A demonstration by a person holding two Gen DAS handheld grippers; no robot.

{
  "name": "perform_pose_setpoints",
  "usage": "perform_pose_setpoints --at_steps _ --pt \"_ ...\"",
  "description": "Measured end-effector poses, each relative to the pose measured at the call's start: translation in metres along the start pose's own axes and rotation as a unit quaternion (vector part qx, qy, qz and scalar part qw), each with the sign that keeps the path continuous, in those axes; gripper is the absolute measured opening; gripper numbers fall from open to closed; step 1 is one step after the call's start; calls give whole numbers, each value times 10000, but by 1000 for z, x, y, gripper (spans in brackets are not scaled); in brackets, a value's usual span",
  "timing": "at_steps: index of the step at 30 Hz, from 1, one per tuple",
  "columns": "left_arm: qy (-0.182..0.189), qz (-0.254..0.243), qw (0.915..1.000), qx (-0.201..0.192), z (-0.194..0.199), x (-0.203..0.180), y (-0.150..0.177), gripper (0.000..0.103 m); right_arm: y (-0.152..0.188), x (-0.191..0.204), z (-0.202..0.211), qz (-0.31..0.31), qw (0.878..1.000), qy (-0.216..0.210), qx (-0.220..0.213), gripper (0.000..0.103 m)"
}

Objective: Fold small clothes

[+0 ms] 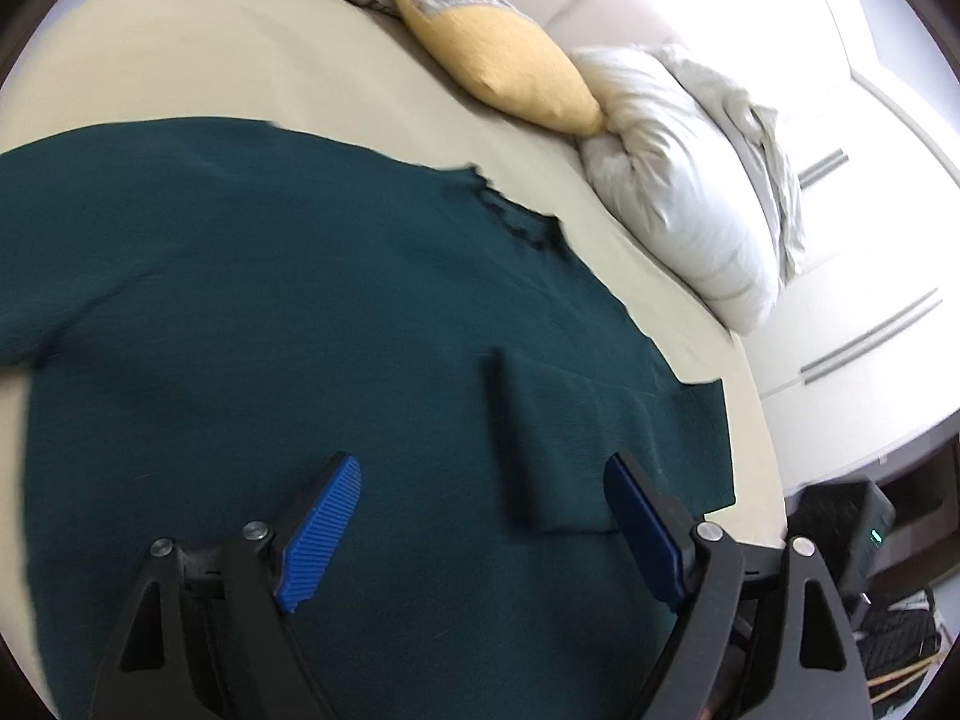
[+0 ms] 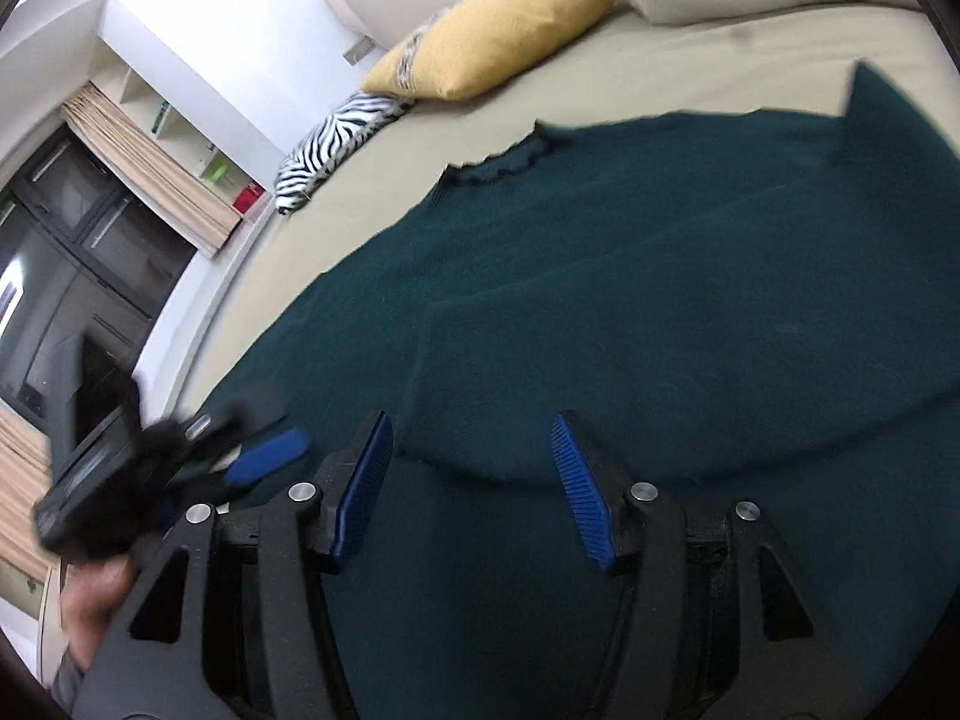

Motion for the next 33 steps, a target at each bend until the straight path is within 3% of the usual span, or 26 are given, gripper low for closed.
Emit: perform_pose_setpoints --at_steps 2,3,4,7,9,11,15,17,20,24,26,30,31,33 --pt "-13 -205 9997 137 -19 -16 -2 85 -7 -14 24 65 9998 110 -155 55" --pt "-42 -296 9994 198 -29 -23 -2 83 8 -16 40 87 9994 218 -254 55" --pt "-127 -393 9987 311 -42 -29 -3 81 -4 -33 57 100 9978 472 -449 55" --pt "-300 -458 9965 632 -74 -34 0 54 -30 -85 97 -120 9922 886 -871 55" --pt "-540 -614 9947 626 -81 -36 -2 27 -52 -126 121 -438 9860 1136 -1138 55" --pt "-637 -674 9937 621 -83 -37 -6 11 -63 -160 135 -752 9811 1321 -1200 55" --pt "-601 -768 9951 189 -59 -39 -27 8 -90 -212 142 -1126 9750 1485 -1207 55" --pt "-661 -822 9940 -295 -35 -36 -46 8 -108 -227 136 -1218 9740 1497 -1190 55" --pt "-812 -839 9907 -700 -16 -26 -66 8 -130 -239 122 -1215 9742 1535 -1123 55" --pt "-1046 -760 9905 -461 -32 5 -61 8 -136 -244 89 -1194 9792 1451 -762 55" --pt "-1073 -607 9918 -328 -42 20 -58 8 -105 -232 81 -1159 9793 1539 -620 55" --pt "-1099 -672 9915 -189 -50 29 -51 8 -88 -221 52 -943 9813 1638 -355 53" --pt "-1067 -650 9920 -195 -50 29 -54 8 -90 -216 46 -756 9822 1689 -330 50" --pt "-1047 -662 9921 -213 -48 30 -53 8 -89 -211 37 -504 9814 1844 -198 12"
Point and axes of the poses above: each gripper's, at about its wrist camera, not at the fingertips, and z roughly against the way its jaws point, x to its left, y to its underside, the point moved 9 cm from there along -z, roughly the way its jaws point, and after that the axes turned 3 degrees about -z, right-handed, at the moved point
